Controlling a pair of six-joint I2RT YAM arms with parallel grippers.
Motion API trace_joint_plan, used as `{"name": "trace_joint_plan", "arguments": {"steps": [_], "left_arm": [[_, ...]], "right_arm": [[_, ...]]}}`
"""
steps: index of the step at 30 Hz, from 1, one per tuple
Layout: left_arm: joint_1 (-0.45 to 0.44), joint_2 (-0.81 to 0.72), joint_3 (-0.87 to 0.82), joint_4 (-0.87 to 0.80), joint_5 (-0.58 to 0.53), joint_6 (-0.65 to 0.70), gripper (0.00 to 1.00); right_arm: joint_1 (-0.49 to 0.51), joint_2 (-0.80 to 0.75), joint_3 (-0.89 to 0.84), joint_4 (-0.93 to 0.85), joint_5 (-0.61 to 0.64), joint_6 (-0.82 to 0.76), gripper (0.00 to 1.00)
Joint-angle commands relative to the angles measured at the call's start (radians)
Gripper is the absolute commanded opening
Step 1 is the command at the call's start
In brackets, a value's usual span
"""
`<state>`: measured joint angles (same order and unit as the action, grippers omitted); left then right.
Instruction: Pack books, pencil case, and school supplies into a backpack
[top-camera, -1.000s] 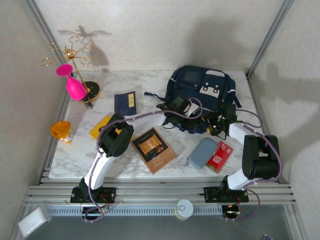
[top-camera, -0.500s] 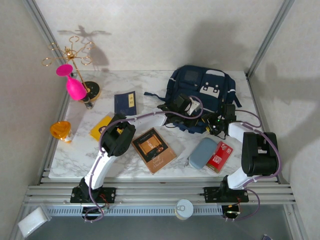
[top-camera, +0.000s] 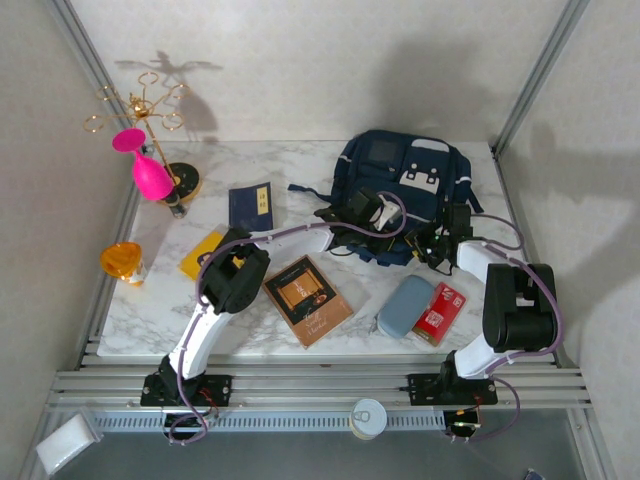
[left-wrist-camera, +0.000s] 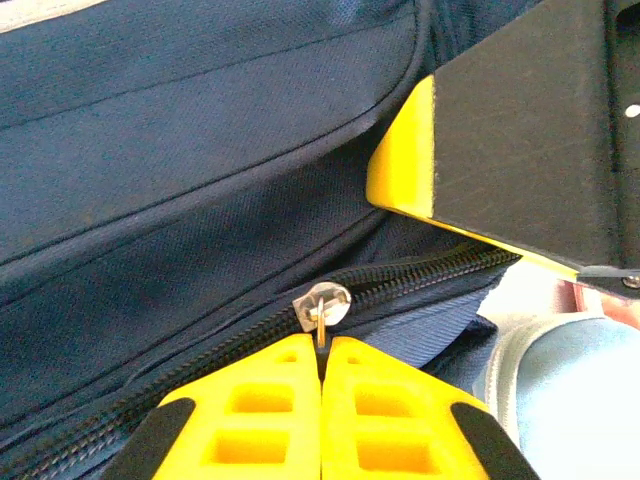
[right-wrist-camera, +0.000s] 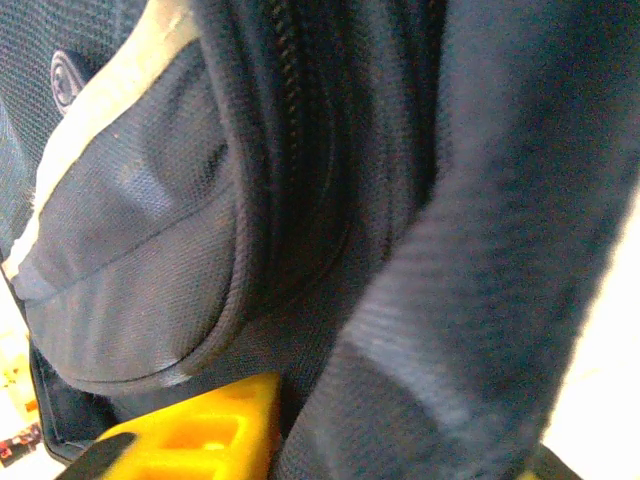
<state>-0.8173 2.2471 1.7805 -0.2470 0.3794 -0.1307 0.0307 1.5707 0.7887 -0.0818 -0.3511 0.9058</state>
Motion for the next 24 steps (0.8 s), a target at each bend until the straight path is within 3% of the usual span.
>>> {"name": "trace_joint_plan", "arguments": {"steps": [1, 7, 10, 13, 19, 21, 24], "left_arm": [[0.006, -0.112, -0.045, -0.061, -0.069, 0.027, 0.00], [0.083, -0.243, -0.248, -0.063, -0.083, 0.012, 0.00], [0.099, -0.319, -0.334, -0.053, -0.085, 0.022, 0.00], [0.098, -0.392, -0.410, -0.026, -0.063, 0.015, 0.00], [0.104, -0.530, -0.567, -0.023, -0.126, -0.031, 0.00], [0.101, -0.588, -0.630, -0.004, -0.121, -0.069, 0.00], [0.090, -0.641, -0.718, 0.102, -0.086, -0.153, 0.00]], "right_arm": [[-0.012, -0.019, 0.064, 0.013, 0.036, -0.083, 0.18], [-0.044, -0.049, 0.113, -0.038, 0.040, -0.197, 0.02], [-0.027, -0.046, 0.149, -0.033, -0.018, -0.277, 0.00], [0.053, -0.020, 0.219, -0.082, -0.003, -0.364, 0.00], [0.228, -0.010, 0.338, -0.159, 0.052, -0.526, 0.00], [0.224, -0.006, 0.376, -0.231, 0.110, -0.576, 0.00], [0.126, 0.007, 0.383, -0.252, 0.132, -0.566, 0.00]]}}
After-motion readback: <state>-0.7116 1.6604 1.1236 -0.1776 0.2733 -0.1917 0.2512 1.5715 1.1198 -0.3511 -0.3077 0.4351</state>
